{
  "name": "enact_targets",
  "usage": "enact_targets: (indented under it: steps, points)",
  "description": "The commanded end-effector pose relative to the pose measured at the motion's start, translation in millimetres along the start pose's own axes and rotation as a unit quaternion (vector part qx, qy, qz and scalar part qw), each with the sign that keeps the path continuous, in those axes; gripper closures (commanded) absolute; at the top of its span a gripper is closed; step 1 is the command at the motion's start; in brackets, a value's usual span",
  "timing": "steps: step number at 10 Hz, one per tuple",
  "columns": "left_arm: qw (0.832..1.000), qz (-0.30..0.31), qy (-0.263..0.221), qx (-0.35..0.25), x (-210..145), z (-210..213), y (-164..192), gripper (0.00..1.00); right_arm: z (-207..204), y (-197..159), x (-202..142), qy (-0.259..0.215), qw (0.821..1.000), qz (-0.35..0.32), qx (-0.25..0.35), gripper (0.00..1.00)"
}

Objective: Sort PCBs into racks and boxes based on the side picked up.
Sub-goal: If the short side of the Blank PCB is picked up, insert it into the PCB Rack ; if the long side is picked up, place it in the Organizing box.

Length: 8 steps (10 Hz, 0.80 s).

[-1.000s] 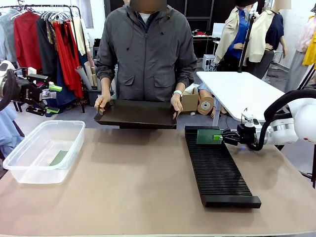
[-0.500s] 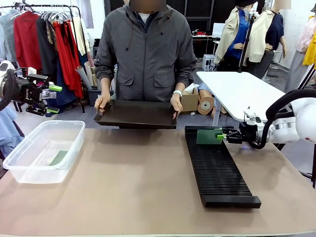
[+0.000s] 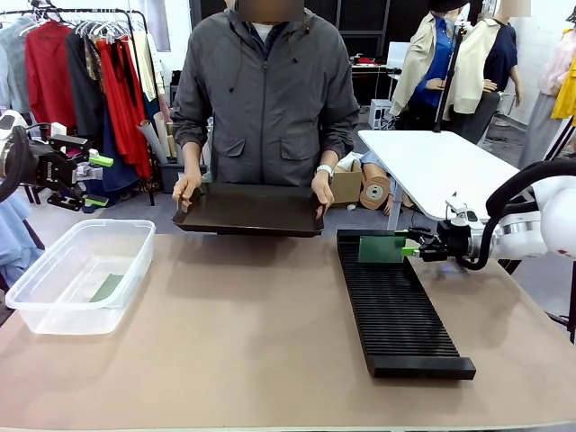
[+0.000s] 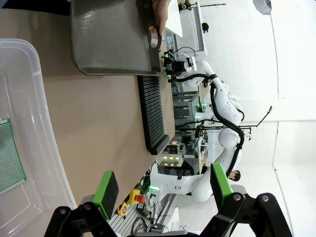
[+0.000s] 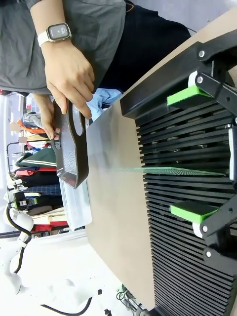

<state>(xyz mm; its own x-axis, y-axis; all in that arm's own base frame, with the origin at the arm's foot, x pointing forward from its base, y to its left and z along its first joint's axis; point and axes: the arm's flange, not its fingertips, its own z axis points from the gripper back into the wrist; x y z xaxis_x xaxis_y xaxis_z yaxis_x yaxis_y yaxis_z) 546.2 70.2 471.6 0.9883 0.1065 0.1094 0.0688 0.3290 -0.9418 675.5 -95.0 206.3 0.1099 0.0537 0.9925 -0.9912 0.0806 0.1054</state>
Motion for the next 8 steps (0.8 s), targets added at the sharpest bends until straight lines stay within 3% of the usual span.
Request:
enact_targets:
  steps: [1,8]
  points:
    - [1.0,-0.002,-0.001,0.006,-1.8,0.7,-2.3,0.03,-0.1,-0.3,-0.6,-0.001,1.0,0.002,-0.001,0.0]
    - [1.0,-0.002,-0.001,0.006,-1.8,0.7,-2.3,0.03,-0.1,-0.3,-0.6,-0.001,1.0,0.002,-0.001,0.0]
